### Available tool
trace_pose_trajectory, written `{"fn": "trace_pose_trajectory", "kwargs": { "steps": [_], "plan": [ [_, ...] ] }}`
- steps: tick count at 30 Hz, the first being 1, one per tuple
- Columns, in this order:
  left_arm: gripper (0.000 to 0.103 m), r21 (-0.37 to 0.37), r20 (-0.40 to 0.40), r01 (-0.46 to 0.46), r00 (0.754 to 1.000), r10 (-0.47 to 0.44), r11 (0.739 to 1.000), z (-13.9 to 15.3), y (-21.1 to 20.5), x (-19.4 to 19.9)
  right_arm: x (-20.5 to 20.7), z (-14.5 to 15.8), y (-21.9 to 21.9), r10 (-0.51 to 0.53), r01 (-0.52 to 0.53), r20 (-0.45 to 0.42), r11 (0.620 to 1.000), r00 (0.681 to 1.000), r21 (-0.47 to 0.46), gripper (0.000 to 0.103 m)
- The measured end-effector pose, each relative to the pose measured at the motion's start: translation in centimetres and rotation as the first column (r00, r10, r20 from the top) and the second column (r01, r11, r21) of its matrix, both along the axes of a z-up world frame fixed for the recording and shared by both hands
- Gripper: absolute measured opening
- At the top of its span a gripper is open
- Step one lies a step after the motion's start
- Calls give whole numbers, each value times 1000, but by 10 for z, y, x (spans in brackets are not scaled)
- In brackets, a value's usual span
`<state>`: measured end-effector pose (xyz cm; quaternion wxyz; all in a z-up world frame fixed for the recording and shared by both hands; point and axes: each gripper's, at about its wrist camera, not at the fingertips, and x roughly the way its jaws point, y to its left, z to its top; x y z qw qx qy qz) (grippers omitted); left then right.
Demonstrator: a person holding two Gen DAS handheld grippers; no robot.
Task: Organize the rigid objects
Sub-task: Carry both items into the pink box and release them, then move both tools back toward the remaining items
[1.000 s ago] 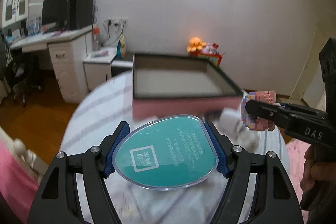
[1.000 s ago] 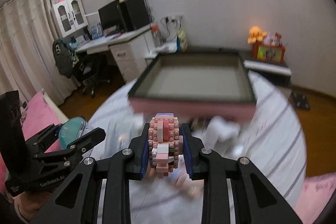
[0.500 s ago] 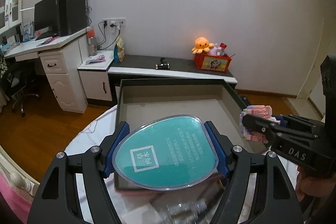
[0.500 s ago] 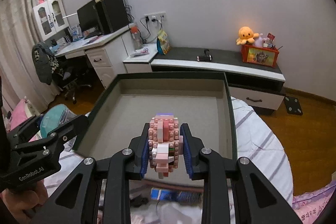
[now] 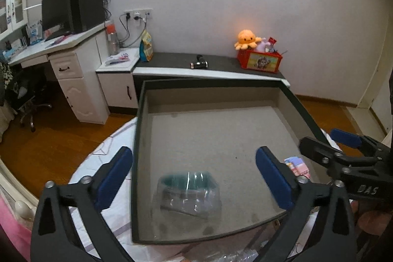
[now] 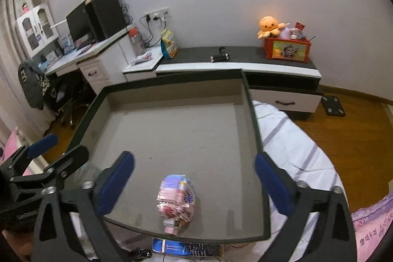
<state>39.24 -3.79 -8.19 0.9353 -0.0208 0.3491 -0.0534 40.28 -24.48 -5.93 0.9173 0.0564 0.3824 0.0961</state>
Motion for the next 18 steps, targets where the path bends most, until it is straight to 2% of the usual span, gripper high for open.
{"fn": "trace_pose_trajectory", "kwargs": {
  "steps": [6, 10, 18],
  "plan": [
    [103, -27, 52, -20, 998, 21, 999, 22, 15, -34, -27, 21, -6, -31, 30, 45, 999, 999, 19, 103],
    [103, -49, 89, -47, 995, 51, 998, 35, 29, -67, -61, 38, -9, -45, 42, 98, 999, 994, 23, 103],
    [103, -53, 98, -85, 991, 90, 995, 39, 49, -131, -127, 59, -10, -50, 48, 172, 999, 984, 21, 103]
  ]
}}
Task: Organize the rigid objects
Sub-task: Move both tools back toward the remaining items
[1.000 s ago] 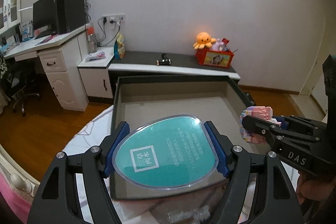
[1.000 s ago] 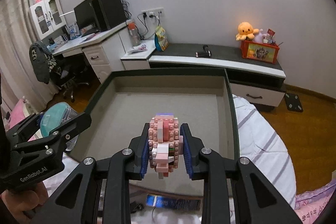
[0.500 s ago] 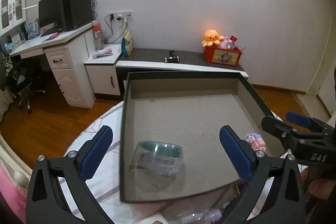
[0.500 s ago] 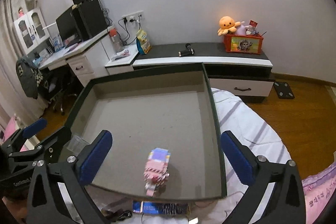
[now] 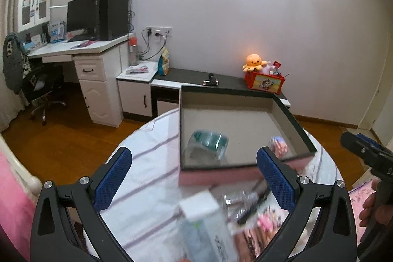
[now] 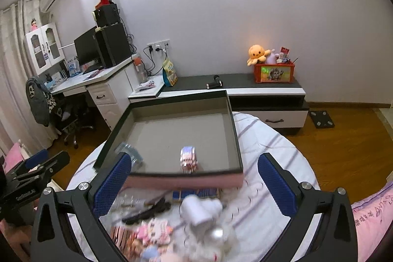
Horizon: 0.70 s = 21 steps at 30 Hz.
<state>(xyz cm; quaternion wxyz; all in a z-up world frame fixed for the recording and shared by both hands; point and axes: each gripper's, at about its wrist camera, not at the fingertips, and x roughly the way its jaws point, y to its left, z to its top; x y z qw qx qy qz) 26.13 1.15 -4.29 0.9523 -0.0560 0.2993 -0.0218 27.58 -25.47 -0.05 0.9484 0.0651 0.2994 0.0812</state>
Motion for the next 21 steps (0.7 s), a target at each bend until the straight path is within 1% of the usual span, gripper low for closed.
{"fn": "trace_pose_trajectory", "kwargs": {
  "steps": [6, 13, 17, 21],
  "plan": [
    [103, 6, -4, -10, 1000, 10, 1000, -5, 2, -43, -46, -1, 1, -8, 8, 19, 1000, 1000, -3, 103],
    [103, -2, -32, -13, 999, 13, 1000, -22, -2, -88, -93, -16, 2, -29, 29, 13, 1000, 999, 11, 103],
    [103, -7, -38, -13, 999, 12, 1000, -27, -6, -105, -107, -27, 3, -27, 27, -7, 1000, 1000, 5, 103],
    [103, -8, -43, -8, 999, 8, 1000, -28, -9, -117, -116, -30, 4, -25, 25, -10, 1000, 1000, 3, 103]
  ]
}}
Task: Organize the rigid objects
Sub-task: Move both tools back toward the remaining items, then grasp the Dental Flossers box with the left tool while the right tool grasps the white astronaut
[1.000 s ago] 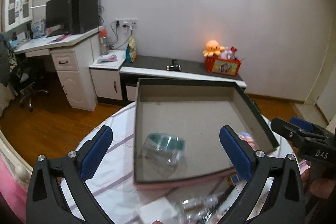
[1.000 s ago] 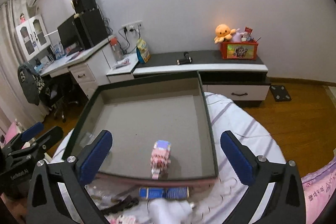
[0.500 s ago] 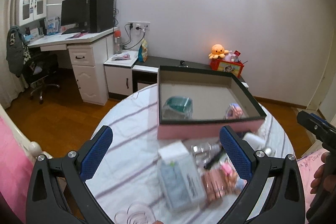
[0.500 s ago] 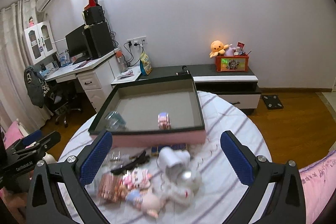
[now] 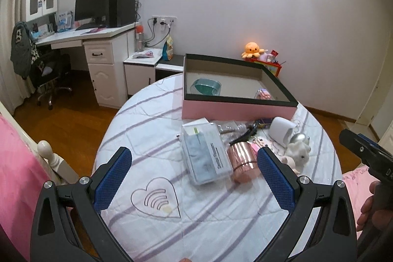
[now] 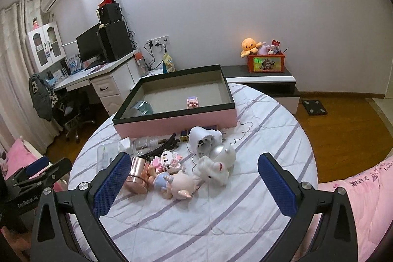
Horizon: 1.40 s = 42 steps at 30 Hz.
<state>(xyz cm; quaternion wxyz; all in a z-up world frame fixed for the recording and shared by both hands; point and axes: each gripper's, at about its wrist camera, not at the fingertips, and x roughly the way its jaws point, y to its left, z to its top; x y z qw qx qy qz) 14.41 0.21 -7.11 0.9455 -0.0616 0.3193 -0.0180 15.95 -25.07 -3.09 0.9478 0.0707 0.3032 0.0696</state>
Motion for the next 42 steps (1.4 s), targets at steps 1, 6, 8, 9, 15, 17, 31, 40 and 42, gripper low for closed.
{"fn": "trace_pose_trajectory", "kwargs": {
  "steps": [1, 6, 8, 9, 15, 17, 31, 40, 42],
  "plan": [
    [103, 0, 3, -1, 1000, 1, 1000, 0, -1, -3, -1, 1, 0, 0, 0, 1, 1000, 1000, -1, 103],
    [103, -1, 13, -2, 1000, 2, 1000, 4, -1, -9, -7, 4, 4, 4, -4, 12, 1000, 1000, -14, 103],
    [103, -4, 12, -2, 1000, 2, 1000, 3, -2, -9, -7, 3, 5, 4, -3, 8, 1000, 1000, -20, 103],
    [103, -5, 10, -2, 1000, 2, 1000, 3, -2, -10, -7, 2, 6, 2, -2, 4, 1000, 1000, -23, 103],
    [103, -9, -14, -5, 1000, 4, 1000, -3, -3, -1, -1, -8, 3, -10, 9, -32, 999, 999, -32, 103],
    [103, -6, -31, -8, 999, 8, 1000, -8, -4, 6, 3, -12, 2, -14, 13, -48, 999, 999, -36, 103],
    [103, 25, -147, -32, 988, 35, 999, -63, -16, 71, 47, -53, -11, -43, 37, -173, 999, 984, -38, 103],
    [101, -14, -222, -58, 974, 54, 998, -92, -12, 105, 82, -80, -18, -51, 46, -245, 999, 968, -24, 103],
    [88, -20, -239, -47, 970, 41, 999, -96, -11, 109, 88, -87, -21, -51, 50, -262, 999, 964, -11, 103]
  ]
}}
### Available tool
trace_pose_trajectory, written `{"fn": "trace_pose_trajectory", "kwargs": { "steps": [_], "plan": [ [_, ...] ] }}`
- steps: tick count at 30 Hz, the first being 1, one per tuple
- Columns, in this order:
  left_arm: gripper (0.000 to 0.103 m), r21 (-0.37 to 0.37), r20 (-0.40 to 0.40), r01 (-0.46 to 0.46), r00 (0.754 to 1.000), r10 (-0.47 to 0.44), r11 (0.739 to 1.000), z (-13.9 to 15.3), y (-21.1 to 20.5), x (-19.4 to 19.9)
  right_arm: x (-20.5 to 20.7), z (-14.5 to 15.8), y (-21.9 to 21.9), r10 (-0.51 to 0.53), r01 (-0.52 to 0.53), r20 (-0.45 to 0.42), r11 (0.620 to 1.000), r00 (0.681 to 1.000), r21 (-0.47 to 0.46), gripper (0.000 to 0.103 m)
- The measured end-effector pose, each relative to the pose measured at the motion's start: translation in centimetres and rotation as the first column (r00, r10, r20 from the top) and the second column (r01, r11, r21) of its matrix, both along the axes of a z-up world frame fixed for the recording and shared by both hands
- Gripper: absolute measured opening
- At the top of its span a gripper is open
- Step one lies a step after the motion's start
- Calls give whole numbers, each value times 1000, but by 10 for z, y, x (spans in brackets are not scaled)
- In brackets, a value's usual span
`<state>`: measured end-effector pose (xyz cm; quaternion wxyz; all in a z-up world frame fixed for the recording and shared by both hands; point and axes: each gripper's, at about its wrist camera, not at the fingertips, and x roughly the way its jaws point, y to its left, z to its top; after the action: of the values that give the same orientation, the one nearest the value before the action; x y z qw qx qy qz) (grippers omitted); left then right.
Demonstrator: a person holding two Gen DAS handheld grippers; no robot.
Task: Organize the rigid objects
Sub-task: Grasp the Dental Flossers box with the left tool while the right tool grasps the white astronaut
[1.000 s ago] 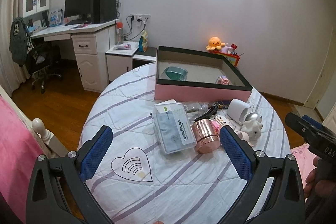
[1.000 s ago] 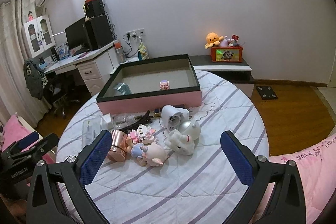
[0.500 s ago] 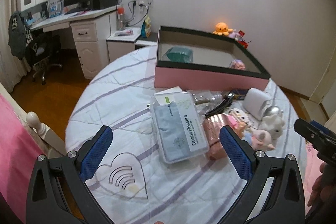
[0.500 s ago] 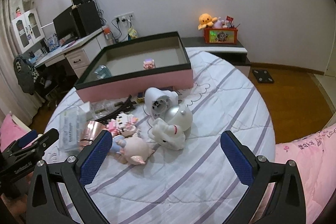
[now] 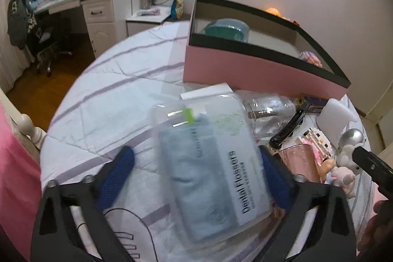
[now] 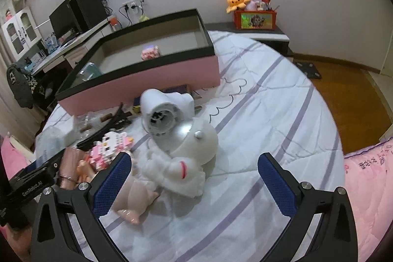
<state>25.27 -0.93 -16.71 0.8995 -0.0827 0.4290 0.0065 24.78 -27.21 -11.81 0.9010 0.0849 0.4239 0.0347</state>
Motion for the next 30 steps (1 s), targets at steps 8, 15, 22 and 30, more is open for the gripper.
{"fn": "trace_pose_trajectory", "kwargs": {
  "steps": [8, 15, 22, 30],
  "plan": [
    [70, -10, 25, 70, 997, -70, 997, 4, -4, -3, 5, -9, 5, 81, -81, -7, 996, 997, 49, 61],
    [70, -15, 58, 94, 994, -93, 995, 15, -1, -20, -4, 0, -1, 101, -103, 26, 992, 995, 74, 53],
    [70, -14, 110, 101, 989, -99, 995, 38, 3, -29, -13, 20, -1, 112, -117, 67, 990, 992, 82, 53],
    [70, -6, 167, 130, 978, -127, 992, 65, 1, -23, -7, 55, 12, 160, -171, 139, 983, 977, 68, 53]
  ]
}}
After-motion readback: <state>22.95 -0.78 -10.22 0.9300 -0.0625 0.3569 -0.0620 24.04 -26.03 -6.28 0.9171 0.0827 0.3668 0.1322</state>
